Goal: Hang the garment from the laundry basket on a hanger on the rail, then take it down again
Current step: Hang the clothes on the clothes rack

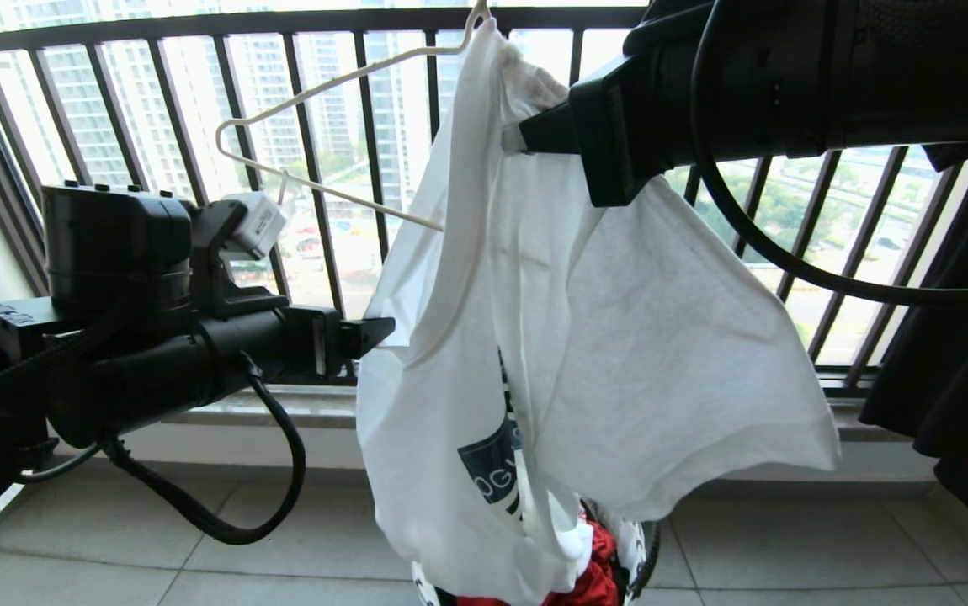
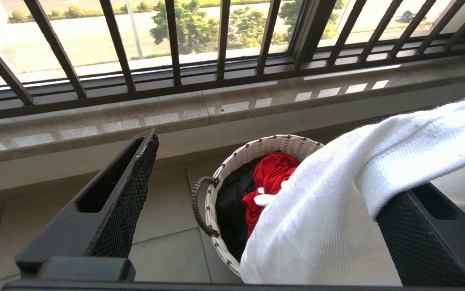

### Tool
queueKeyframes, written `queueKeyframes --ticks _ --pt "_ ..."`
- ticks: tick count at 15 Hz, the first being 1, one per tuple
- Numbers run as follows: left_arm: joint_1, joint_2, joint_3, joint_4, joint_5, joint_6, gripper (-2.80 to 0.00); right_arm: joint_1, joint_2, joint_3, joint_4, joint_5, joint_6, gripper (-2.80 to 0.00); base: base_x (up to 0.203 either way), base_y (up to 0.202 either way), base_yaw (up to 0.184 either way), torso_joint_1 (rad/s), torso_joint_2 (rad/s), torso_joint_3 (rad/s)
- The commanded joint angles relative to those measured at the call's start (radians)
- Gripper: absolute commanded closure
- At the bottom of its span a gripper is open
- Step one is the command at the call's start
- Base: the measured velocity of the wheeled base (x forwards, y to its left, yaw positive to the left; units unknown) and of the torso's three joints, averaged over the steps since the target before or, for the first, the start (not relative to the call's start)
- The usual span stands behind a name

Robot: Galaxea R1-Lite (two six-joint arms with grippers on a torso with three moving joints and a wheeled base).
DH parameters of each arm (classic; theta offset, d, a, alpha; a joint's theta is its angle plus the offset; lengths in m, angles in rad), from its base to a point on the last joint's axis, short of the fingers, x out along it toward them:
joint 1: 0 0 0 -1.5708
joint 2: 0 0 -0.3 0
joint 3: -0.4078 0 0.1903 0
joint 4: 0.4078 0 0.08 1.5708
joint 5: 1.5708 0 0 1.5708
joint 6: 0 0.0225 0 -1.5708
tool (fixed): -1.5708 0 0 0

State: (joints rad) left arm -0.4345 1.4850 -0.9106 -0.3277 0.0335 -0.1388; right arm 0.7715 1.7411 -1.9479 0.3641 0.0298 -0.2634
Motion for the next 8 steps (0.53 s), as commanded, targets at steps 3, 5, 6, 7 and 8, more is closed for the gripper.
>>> queueKeyframes --ticks 3,5,6,7,8 --pt "0.037 -0.023 -0.007 -0.002 -0.001 0.007 -2.8 -0.015 -0.014 0.0 0.006 0.001 -0.002 0.0 0.0 0.0 0.0 0.0 0.0 0.0" --pt "0.039 -0.021 -0.007 -0.004 -0.001 0.007 -2.8 -0.015 -0.017 0.0 0.006 0.001 -0.002 0.0 0.0 0.0 0.0 0.0 0.0 0.0" --pt "0.04 -0.022 -0.007 -0.005 -0.001 0.007 -2.48 -0.015 -0.018 0.0 0.006 0.001 -0.002 0.0 0.0 0.0 0.0 0.0 0.0 0.0" --pt "0.04 -0.022 -0.007 -0.006 -0.001 0.007 0.0 -0.015 -0.018 0.0 0.006 0.001 -0.002 0.0 0.0 0.0 0.0 0.0 0.0 0.0" --pt "0.041 -0.022 -0.007 -0.007 -0.001 0.007 0.0 -0.015 -0.018 0.0 0.006 0.001 -0.002 0.0 0.0 0.0 0.0 0.0 0.0 0.0"
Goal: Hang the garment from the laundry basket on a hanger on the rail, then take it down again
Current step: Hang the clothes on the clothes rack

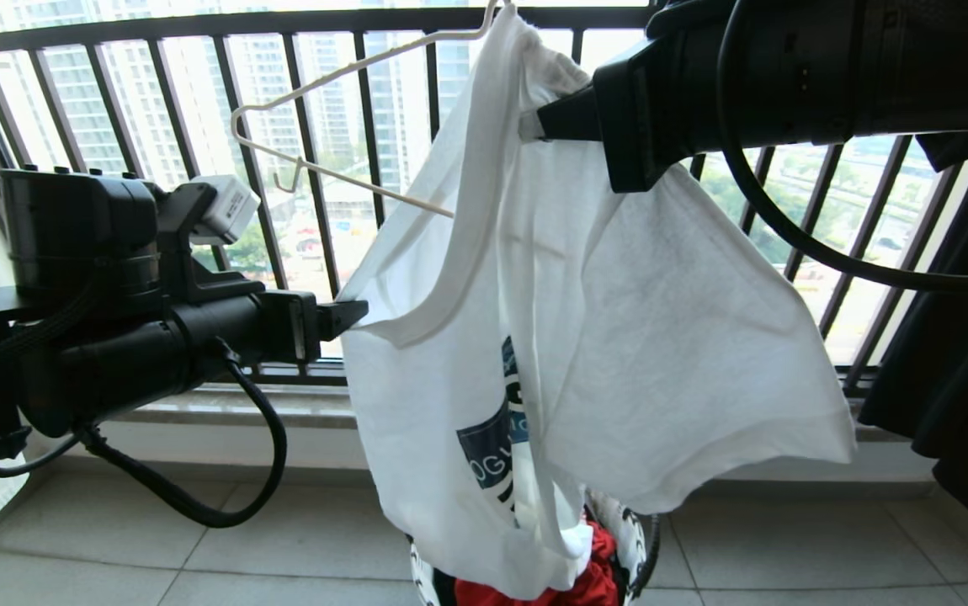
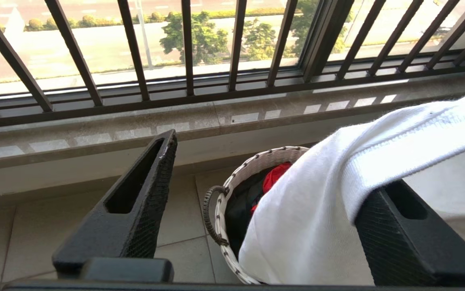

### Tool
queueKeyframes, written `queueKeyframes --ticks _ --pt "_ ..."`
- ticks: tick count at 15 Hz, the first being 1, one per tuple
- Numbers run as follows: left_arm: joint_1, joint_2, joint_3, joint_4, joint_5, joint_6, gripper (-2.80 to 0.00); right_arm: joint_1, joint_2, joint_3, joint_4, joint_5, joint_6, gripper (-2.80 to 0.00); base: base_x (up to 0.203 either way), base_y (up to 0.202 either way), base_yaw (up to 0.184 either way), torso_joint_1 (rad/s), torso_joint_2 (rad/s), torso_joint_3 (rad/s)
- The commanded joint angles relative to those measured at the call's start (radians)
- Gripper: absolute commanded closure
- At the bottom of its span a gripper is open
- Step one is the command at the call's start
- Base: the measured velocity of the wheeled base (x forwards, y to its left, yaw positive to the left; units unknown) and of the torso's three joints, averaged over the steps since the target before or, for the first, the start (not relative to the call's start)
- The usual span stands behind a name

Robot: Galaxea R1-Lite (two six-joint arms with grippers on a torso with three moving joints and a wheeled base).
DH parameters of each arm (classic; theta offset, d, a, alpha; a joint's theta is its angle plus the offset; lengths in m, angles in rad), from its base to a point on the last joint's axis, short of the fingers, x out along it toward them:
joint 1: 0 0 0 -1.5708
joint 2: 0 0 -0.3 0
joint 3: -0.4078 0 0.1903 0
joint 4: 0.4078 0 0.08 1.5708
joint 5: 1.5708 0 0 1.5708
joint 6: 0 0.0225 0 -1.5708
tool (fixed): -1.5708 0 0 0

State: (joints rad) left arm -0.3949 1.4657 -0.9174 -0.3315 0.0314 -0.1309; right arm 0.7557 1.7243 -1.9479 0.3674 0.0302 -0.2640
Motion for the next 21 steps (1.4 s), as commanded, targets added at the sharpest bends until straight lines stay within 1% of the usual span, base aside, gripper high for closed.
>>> queueKeyframes --ticks 1,6,9,13,18,21 --pt "0.002 -0.002 0.0 -0.004 0.001 -0.001 0.0 0.001 -0.003 0.001 0.004 0.0 -0.001 0.0 0.0 0.0 0.0 0.0 0.0 0.0" --pt "0.013 -0.001 -0.014 -0.005 0.0 -0.003 0.0 0.0 -0.032 0.037 0.035 0.0 0.0 0.0 0.0 0.0 0.0 0.0 0.0 0.0" --pt "0.043 0.004 -0.021 -0.003 -0.001 -0.003 0.0 -0.011 -0.057 0.082 0.031 0.002 0.005 0.0 0.0 0.0 0.0 0.0 0.0 0.0" --pt "0.115 0.025 -0.046 0.0 -0.004 -0.002 0.0 -0.016 -0.083 0.111 0.031 0.008 0.008 0.0 0.0 0.0 0.0 0.0 0.0 0.0" --pt "0.153 0.042 -0.062 -0.001 -0.005 -0.001 0.0 -0.022 -0.113 0.18 0.021 0.022 0.006 0.0 0.0 0.0 0.0 0.0 0.0 0.0" --pt "0.166 0.042 -0.072 -0.001 -0.005 -0.001 0.0 -0.037 -0.108 0.218 -0.014 0.022 0.004 0.0 0.0 0.0 0.0 0.0 0.0 0.0"
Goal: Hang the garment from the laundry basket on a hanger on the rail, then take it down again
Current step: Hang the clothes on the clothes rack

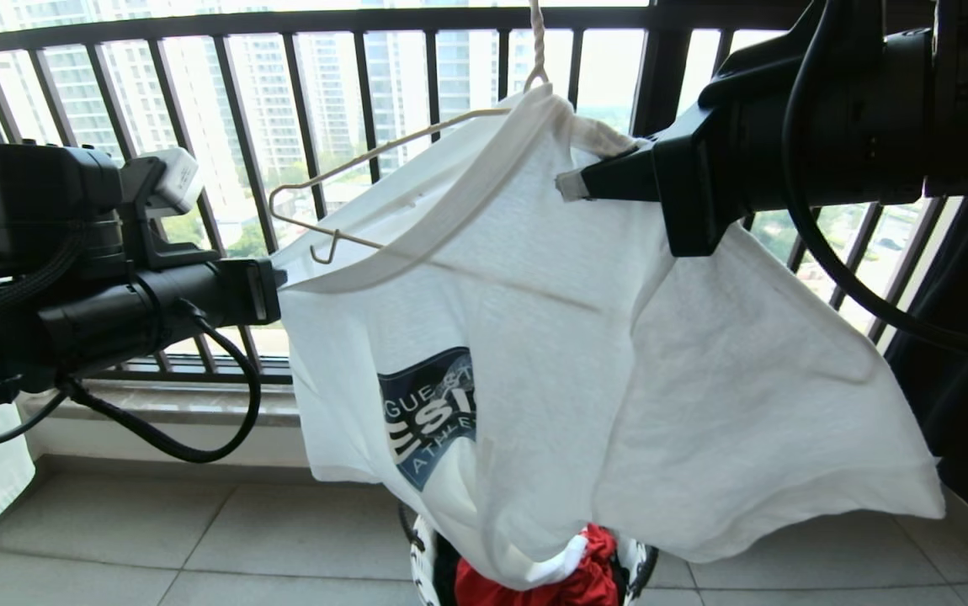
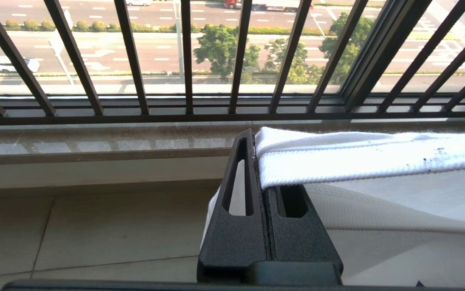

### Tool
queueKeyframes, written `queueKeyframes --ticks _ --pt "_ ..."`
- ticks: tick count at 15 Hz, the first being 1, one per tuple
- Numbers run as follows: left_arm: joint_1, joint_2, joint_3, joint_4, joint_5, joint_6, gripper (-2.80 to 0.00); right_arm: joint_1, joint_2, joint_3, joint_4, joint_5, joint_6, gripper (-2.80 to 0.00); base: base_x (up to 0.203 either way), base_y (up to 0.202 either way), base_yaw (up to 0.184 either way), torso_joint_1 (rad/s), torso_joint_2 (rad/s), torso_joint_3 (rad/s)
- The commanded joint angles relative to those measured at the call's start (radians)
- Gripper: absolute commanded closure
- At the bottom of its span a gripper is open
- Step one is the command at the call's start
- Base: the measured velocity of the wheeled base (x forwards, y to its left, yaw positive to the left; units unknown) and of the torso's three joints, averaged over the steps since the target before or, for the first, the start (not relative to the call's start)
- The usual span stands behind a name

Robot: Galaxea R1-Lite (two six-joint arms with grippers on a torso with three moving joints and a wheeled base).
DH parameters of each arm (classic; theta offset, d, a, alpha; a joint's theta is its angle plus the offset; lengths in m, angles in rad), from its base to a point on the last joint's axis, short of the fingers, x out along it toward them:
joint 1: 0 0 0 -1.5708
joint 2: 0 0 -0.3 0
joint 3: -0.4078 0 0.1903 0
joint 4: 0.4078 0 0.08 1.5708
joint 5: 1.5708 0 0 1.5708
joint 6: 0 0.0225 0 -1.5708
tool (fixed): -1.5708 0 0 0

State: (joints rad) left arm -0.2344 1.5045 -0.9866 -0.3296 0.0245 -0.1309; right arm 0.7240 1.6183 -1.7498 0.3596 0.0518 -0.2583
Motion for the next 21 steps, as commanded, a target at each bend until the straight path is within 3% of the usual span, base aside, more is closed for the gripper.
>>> queueKeyframes --ticks 1,18,21 --pt "0.009 0.003 -0.003 -0.003 0.002 0.0 0.0 -0.007 -0.002 0.04 -0.015 -0.001 -0.005 0.0 0.0 0.0 0.0 0.0 0.0 0.0" --pt "0.048 -0.046 0.001 0.0 -0.031 0.022 0.0 -0.094 0.083 0.046 -0.116 -0.01 -0.075 0.0 0.0 0.0 0.0 0.0 0.0 0.0" --pt "0.085 -0.063 -0.002 0.025 -0.116 0.019 0.0 -0.101 0.065 0.111 -0.118 -0.01 -0.09 0.0 0.0 0.0 0.0 0.0 0.0 0.0"
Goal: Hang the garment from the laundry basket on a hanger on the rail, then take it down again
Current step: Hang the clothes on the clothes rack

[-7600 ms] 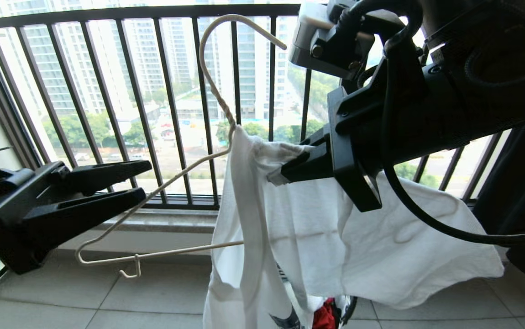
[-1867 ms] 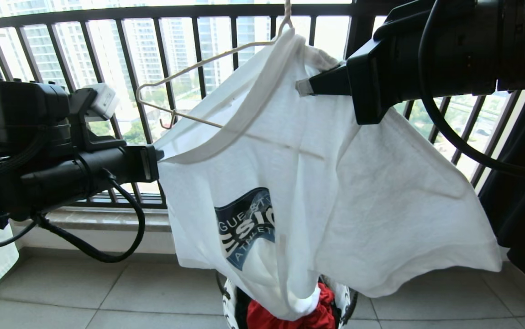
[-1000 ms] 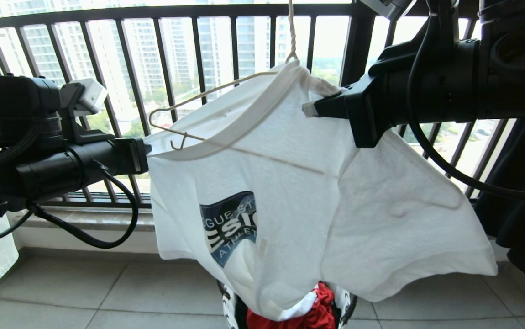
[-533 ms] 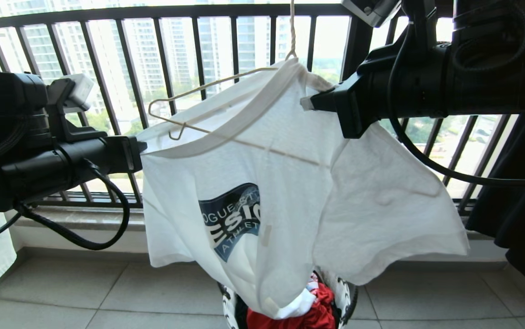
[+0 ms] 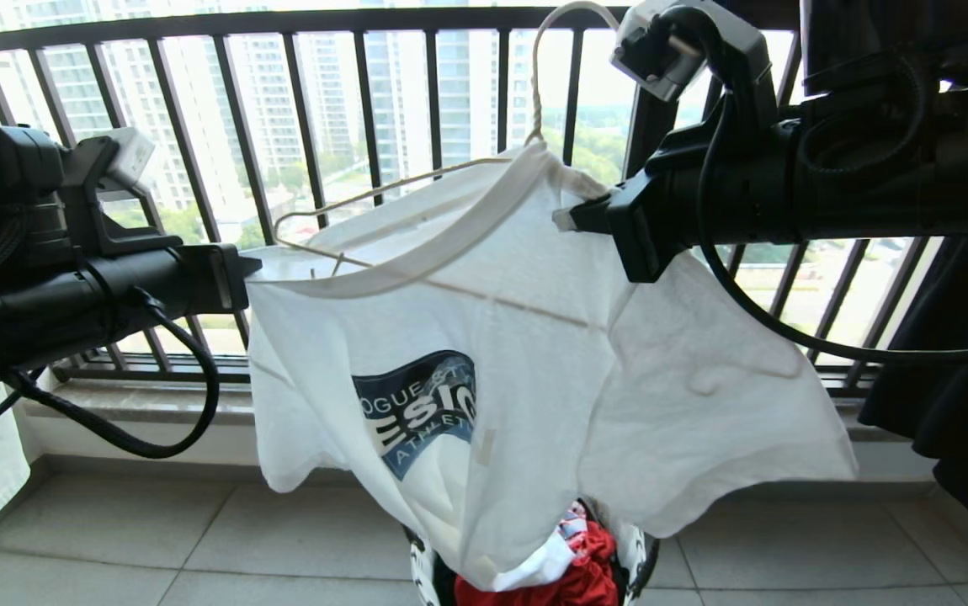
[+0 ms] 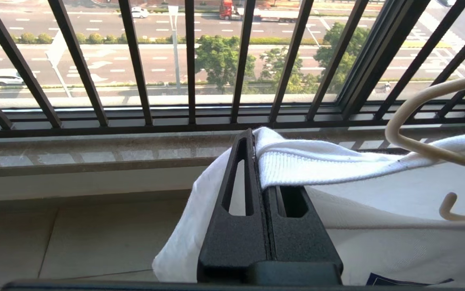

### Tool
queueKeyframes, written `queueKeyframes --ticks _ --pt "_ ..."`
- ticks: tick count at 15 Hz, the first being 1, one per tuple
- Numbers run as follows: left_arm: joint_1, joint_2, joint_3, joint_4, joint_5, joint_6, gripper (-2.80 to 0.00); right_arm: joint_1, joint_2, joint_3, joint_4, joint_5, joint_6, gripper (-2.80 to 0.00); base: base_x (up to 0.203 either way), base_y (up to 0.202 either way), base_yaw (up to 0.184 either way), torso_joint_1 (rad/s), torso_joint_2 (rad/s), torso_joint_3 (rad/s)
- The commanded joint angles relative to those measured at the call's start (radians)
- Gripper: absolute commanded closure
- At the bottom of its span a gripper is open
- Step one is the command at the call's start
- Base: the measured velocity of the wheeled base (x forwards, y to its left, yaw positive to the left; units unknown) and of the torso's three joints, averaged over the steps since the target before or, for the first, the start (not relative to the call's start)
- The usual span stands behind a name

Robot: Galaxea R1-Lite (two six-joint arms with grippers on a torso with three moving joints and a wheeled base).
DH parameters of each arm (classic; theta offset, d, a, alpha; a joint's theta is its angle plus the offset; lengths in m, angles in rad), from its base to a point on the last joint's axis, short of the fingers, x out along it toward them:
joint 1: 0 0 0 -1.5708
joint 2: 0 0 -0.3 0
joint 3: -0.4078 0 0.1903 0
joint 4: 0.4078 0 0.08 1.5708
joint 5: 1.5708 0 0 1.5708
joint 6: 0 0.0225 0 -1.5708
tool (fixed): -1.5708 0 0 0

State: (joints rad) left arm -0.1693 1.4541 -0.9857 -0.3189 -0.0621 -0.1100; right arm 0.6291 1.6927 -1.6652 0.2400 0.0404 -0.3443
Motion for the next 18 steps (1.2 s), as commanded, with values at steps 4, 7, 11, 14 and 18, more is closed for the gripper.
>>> queueKeyframes --ticks 4,7,11,14,18 --pt "0.059 -0.025 -0.036 0.092 -0.094 -0.008 0.0 -0.029 -0.01 0.042 0.002 0.001 -0.007 0.0 0.0 0.0 0.0 0.0 0.0 0.0" --pt "0.06 -0.02 -0.047 0.093 -0.095 -0.018 0.0 -0.031 -0.011 0.073 0.001 0.001 -0.028 0.0 0.0 0.0 0.0 0.0 0.0 0.0" --pt "0.06 -0.009 -0.066 0.093 -0.094 -0.052 0.0 -0.029 -0.01 0.127 -0.046 0.001 -0.053 0.0 0.0 0.0 0.0 0.0 0.0 0.0" --pt "0.06 -0.015 -0.07 0.095 -0.096 -0.057 0.0 -0.029 -0.002 0.133 -0.051 0.001 -0.077 0.0 0.0 0.0 0.0 0.0 0.0 0.0" --pt "0.052 -0.023 -0.074 0.094 -0.097 -0.093 0.0 -0.011 0.017 0.13 -0.051 0.001 -0.081 0.0 0.0 0.0 0.0 0.0 0.0 0.0"
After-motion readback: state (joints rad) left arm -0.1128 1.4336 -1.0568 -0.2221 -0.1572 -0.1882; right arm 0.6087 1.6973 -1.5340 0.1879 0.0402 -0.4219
